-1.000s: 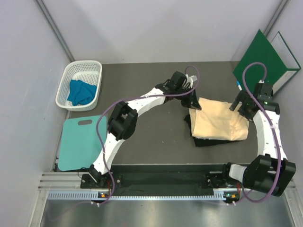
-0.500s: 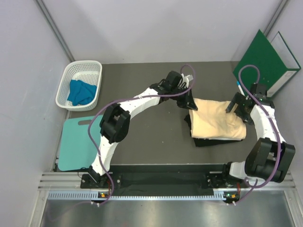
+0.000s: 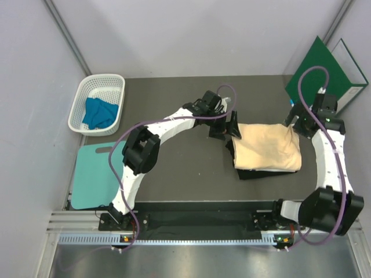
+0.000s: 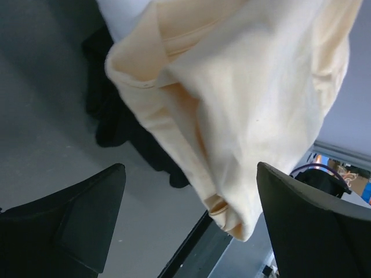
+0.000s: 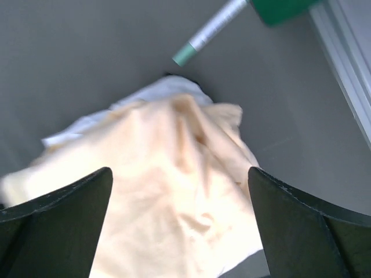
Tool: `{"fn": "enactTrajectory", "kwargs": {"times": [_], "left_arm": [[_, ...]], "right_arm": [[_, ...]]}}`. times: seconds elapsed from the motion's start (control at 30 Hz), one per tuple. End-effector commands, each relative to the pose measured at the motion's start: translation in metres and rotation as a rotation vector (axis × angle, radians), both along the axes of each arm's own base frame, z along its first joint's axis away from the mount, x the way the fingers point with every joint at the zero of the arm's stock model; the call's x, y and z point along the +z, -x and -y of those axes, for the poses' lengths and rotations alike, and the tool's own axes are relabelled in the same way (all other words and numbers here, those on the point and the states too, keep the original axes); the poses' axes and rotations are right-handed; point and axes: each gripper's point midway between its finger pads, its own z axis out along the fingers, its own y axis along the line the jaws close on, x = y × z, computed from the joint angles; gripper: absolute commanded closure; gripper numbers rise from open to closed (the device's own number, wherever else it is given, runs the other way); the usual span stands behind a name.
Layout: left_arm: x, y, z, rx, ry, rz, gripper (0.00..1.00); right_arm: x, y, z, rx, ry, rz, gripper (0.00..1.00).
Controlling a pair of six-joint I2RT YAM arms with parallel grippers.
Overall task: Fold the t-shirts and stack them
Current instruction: Smooth out wrinkles on the folded tshirt
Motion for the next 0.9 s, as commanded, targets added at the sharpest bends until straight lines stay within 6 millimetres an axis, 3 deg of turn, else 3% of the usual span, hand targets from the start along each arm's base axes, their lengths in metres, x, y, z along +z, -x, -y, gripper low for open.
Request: {"fn": "enactTrajectory", "kwargs": {"times": [0.0,0.03,0.1,0.13,0.17,0.2,0.23,0.27,0.3,0.4,0.53,0.73,0.83,0.87], "left_arm": [[0.042,-0.016,-0.028,0.057,-0.018,0.117,0.01],[0.036,-0.015,-0.036,0.069,-0.035,0.110,0.01],[0.045,-0.023,-0.054,0.111,-0.037,0.129,0.01],[0.037,-0.023,-0.064,0.126,-0.055,0.110,0.01],[0.040,-0.031,-0.078,0.160,-0.058,0.109,0.01],[0.036,-0.033,-0.086,0.172,-0.074,0.103,0.01],[0.027,-0.032,-0.097,0.187,-0.098,0.084,0.01],[0.026,-0.038,-0.112,0.214,-0.114,0.079,0.01],[0.022,-0.040,-0.121,0.224,-0.134,0.081,0.01],[0.013,-0.047,-0.149,0.267,-0.198,0.083,0.01],[0.005,-0.050,-0.169,0.294,-0.245,0.072,0.01],[-0.011,-0.046,-0.175,0.306,-0.287,0.022,0.01],[-0.021,-0.043,-0.175,0.305,-0.296,-0.002,0.01],[-0.021,-0.043,-0.175,0.305,-0.295,-0.004,0.01]], "right_arm": [[0.065,-0.012,-0.031,0.120,-0.005,0.206,0.00],[0.067,-0.015,-0.042,0.159,-0.022,0.219,0.00],[0.066,-0.024,-0.068,0.259,-0.036,0.217,0.00],[0.064,-0.026,-0.083,0.317,-0.059,0.208,0.00],[0.059,-0.027,-0.106,0.395,-0.071,0.185,0.04],[0.050,-0.030,-0.123,0.450,-0.091,0.158,0.15],[0.045,-0.028,-0.141,0.513,-0.138,0.143,0.41],[0.037,-0.024,-0.157,0.555,-0.170,0.118,0.99],[0.024,-0.024,-0.165,0.577,-0.197,0.097,1.00],[0.011,-0.016,-0.201,0.691,-0.345,0.118,1.00],[0.013,0.002,-0.231,0.776,-0.554,0.126,1.00],[0.022,0.043,-0.251,0.858,-0.738,0.104,1.00],[0.007,0.064,-0.257,0.873,-0.827,0.055,1.00],[-0.010,0.071,-0.256,0.858,-0.843,0.023,1.00]]}}
